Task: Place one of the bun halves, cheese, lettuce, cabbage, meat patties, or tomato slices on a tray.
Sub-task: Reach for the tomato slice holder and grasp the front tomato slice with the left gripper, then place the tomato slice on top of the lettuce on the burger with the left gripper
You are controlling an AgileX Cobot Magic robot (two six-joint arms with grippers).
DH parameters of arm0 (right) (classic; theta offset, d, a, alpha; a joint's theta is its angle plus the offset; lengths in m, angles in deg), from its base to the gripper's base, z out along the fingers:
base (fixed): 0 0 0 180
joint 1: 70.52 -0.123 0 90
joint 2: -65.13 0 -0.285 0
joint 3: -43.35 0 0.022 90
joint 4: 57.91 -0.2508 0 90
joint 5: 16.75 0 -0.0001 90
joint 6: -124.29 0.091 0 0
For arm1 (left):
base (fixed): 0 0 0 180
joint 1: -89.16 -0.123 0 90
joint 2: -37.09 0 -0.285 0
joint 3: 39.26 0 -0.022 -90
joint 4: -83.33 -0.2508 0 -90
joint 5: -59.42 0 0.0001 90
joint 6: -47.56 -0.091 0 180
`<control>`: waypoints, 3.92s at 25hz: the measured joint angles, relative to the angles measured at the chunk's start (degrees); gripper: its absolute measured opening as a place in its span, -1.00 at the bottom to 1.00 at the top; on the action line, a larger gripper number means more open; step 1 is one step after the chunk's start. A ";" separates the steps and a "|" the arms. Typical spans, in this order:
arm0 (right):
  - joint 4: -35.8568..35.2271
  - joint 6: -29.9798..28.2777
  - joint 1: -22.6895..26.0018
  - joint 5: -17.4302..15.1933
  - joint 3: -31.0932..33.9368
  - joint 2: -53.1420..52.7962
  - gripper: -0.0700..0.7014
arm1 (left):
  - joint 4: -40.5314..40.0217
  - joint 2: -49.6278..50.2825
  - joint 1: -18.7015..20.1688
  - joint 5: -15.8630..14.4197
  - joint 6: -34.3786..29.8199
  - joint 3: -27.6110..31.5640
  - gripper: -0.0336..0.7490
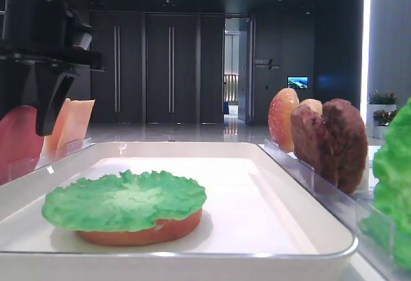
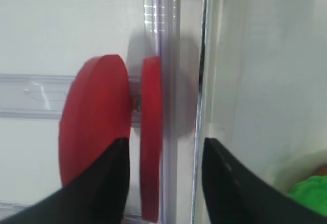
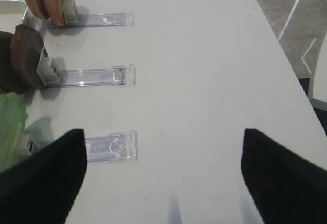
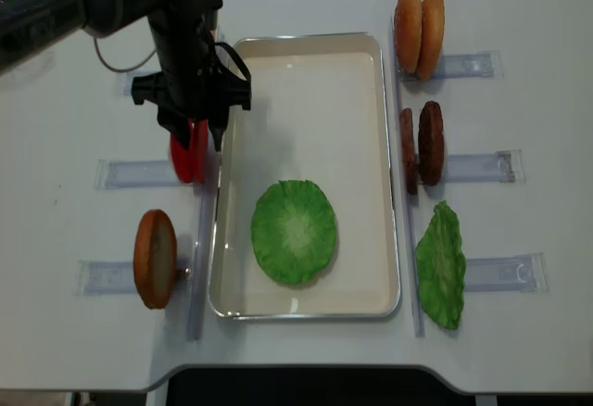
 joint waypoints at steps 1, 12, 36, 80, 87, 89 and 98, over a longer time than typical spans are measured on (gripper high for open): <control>0.00 0.00 0.00 0.00 0.00 0.00 0.70 | 0.00 0.00 0.00 0.00 0.00 0.00 -0.13; 0.00 0.00 0.00 0.00 0.00 0.00 0.70 | -0.35 0.00 -0.07 -1.47 -0.85 0.00 -0.79; 0.00 0.00 0.00 0.00 0.00 0.00 0.70 | 4.94 -5.39 -0.93 -4.52 -2.50 -2.67 -0.79; 0.00 0.00 0.00 0.00 0.00 0.00 0.70 | 54.14 -25.07 3.44 30.27 -34.13 35.90 -0.79; 0.00 0.00 0.00 0.00 0.00 0.00 0.70 | 62.32 -22.85 5.30 34.83 -41.52 37.39 -0.79; 0.00 0.00 0.00 0.00 0.00 0.00 0.70 | 64.57 -21.48 5.95 34.96 -43.61 37.39 -0.79; 0.00 0.00 0.00 0.00 0.00 0.00 0.70 | 68.95 -18.56 6.76 37.16 -48.15 37.39 -0.79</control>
